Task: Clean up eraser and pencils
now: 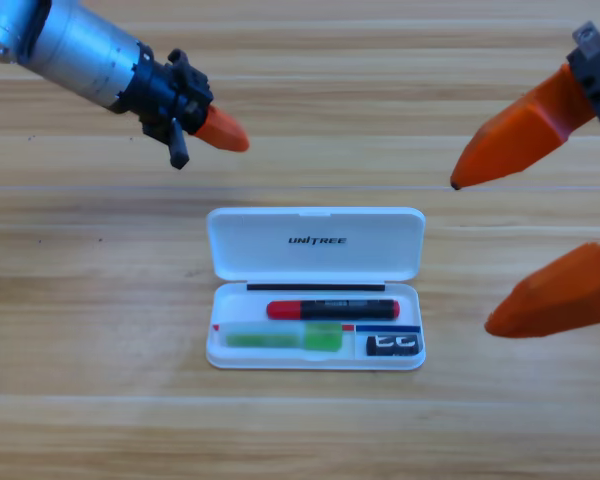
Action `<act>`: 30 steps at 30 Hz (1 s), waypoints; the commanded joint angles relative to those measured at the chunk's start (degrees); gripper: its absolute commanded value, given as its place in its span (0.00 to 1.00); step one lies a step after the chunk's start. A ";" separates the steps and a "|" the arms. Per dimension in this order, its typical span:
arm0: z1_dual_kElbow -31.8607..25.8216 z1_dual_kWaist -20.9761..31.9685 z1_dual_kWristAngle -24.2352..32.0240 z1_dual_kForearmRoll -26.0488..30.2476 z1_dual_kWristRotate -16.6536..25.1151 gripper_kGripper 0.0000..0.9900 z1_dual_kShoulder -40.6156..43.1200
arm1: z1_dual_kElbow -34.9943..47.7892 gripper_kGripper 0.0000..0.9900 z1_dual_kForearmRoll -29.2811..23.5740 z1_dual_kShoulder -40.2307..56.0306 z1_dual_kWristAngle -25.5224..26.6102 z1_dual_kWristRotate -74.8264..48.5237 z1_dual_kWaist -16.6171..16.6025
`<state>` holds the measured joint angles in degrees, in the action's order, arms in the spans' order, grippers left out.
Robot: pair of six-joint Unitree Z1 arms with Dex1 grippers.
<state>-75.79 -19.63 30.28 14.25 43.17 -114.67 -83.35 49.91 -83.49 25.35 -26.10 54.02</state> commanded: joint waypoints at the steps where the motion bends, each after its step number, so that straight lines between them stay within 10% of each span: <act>1: 1.96 -0.67 0.65 -0.19 0.78 0.00 -2.67 | 2.05 0.97 -1.57 1.14 1.55 0.79 -1.28; 30: 5.13 -6.47 1.80 2.45 0.43 0.00 -3.63 | 2.13 0.97 -2.10 0.00 2.60 1.06 -1.19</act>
<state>-72.19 -23.13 32.53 14.75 44.57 -118.81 -82.79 49.31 -83.49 27.21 -25.33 54.02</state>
